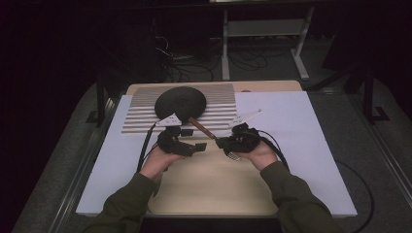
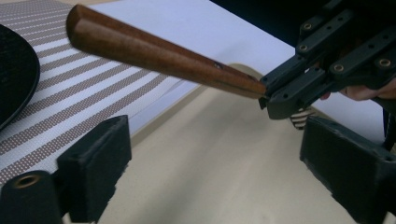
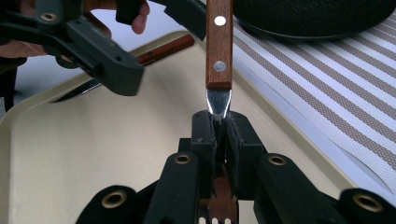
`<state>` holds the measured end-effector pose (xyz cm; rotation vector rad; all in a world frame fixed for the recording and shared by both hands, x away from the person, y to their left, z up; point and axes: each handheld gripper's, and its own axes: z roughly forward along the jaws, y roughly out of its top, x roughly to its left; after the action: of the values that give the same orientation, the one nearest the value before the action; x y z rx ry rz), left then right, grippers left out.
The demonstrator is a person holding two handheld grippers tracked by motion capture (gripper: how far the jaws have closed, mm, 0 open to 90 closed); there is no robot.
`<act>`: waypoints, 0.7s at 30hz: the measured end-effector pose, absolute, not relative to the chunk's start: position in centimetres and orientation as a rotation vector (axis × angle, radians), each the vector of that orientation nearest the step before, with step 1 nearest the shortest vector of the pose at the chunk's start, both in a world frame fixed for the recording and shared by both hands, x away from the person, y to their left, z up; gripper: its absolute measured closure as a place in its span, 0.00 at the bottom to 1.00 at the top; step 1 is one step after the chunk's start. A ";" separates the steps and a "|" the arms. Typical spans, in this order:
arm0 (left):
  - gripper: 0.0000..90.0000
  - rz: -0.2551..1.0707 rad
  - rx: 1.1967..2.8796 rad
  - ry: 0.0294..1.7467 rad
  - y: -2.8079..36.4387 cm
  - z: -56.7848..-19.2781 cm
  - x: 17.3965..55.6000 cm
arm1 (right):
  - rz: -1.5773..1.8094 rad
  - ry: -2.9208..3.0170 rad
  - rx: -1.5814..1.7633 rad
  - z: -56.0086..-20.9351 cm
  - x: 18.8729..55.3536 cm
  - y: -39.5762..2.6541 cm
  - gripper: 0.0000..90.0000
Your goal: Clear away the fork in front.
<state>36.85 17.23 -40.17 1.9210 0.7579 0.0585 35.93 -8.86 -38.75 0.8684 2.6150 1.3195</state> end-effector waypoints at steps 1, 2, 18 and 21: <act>0.15 0.058 1.913 0.767 17.3 -40.2 36.9 | 1.324 2.612 0.866 -38.8 35.9 -8.8 0.90; 0.16 0.051 1.906 0.772 17.3 -40.2 36.9 | 1.327 2.612 0.865 -38.8 35.9 -8.7 0.90; 0.39 -0.029 1.814 0.820 17.7 -40.0 37.4 | 1.354 2.605 0.843 -39.2 35.6 -7.3 0.90; 0.44 -0.038 1.802 0.827 17.8 -40.0 37.5 | 1.359 2.603 0.840 -39.3 35.5 -7.1 0.90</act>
<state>37.48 17.83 -40.04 1.8024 0.8269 -0.0381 35.54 -7.10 -39.26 0.8403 2.6032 1.3586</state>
